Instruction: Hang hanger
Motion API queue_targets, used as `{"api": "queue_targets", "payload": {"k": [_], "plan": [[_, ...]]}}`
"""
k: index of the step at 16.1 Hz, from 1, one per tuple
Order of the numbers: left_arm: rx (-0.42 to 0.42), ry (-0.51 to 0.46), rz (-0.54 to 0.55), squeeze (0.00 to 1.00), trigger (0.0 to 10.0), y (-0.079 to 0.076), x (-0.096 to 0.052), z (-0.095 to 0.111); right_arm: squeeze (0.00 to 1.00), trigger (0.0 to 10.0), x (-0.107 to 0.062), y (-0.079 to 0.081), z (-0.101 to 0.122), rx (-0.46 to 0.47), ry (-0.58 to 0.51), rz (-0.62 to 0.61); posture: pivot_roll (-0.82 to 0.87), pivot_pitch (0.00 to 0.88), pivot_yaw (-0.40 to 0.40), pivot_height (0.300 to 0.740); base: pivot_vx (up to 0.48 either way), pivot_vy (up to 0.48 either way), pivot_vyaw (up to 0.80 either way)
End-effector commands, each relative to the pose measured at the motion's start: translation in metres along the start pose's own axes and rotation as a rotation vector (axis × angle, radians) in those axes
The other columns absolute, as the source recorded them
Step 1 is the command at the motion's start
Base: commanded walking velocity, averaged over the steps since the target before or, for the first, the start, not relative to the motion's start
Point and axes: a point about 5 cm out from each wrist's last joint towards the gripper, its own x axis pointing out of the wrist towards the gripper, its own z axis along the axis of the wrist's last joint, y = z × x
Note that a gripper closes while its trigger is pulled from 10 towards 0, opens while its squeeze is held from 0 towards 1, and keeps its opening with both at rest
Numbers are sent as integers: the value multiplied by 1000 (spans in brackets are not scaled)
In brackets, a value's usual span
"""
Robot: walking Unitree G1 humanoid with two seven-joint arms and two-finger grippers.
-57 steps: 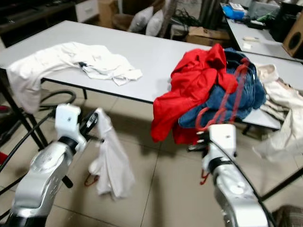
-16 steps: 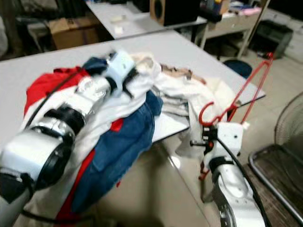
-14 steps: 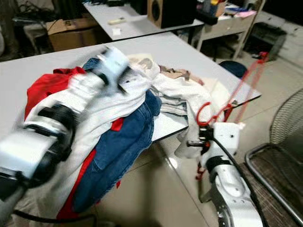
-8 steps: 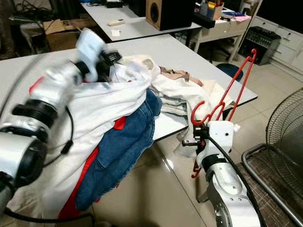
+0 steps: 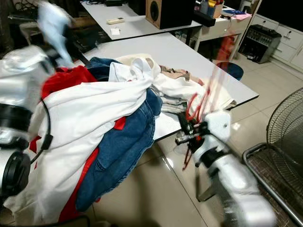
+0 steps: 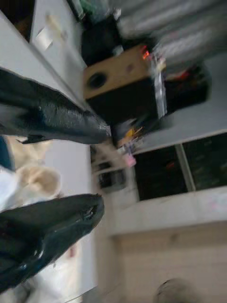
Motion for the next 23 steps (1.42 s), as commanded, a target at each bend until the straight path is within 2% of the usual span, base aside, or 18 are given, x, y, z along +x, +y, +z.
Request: {"api": "queue_targets", "payload": {"k": [1,2,3,4,5,6,7,8,9,10,11,15,19,23], "plan": [[-10,-17,19,788,10000,1,-2,4,0,10000,-1,2,7,6,-20,37,-23,0,-1,740,0,0,0],[-25,-44,42,0,10000,1,-7,7,0,10000,-1,4,12,-14,-24,86,-19,0,-4,740,0,0,0],[-55,-36,63,0,10000,0,-16,4,0,10000,0,5,16,-60,-24,120,-16,0,-7,740,0,0,0],[-38,-7,90,0,10000,-4,-27,-3,0,10000,1,5,18,-114,-23,128,-9,0,-11,740,0,0,0],[-80,87,141,0,10000,-21,-49,-29,0,10000,4,4,13,-133,-2,85,4,0,-19,740,0,0,0],[-97,144,187,0,10000,-39,-61,-49,0,10000,7,2,4,-89,4,1,19,0,-24,740,0,0,0],[-131,205,247,0,10000,-66,-74,-70,0,10000,9,3,-9,-24,12,-95,29,0,-31,740,0,0,0],[-131,205,247,0,10000,-66,-74,-70,0,10000,9,3,-9,-24,12,-95,29,0,-31,740,0,0,0],[-148,223,265,0,10000,-75,-77,-75,0,10000,9,5,-12,-4,15,-110,29,0,-31,740,0,0,0],[-174,268,269,0,10000,-102,-80,-83,0,10000,5,12,-20,49,34,-109,33,4,-66,740,0,0,0],[-177,279,264,0,10000,-109,-81,-84,0,10000,4,14,-22,66,43,-105,30,8,-67,740,0,0,0],[-170,321,266,0,10000,-117,-89,-79,0,10000,-2,11,-28,71,66,-128,16,14,-66,740,-282,0,0],[-174,340,262,0,10000,-127,-88,-76,0,10000,-3,8,-34,63,88,-145,21,9,-68,740,-317,0,0],[-169,354,267,0,10000,-127,-88,-74,0,10000,-3,10,-35,51,104,-116,24,9,-69,740,-79,0,0]]}}
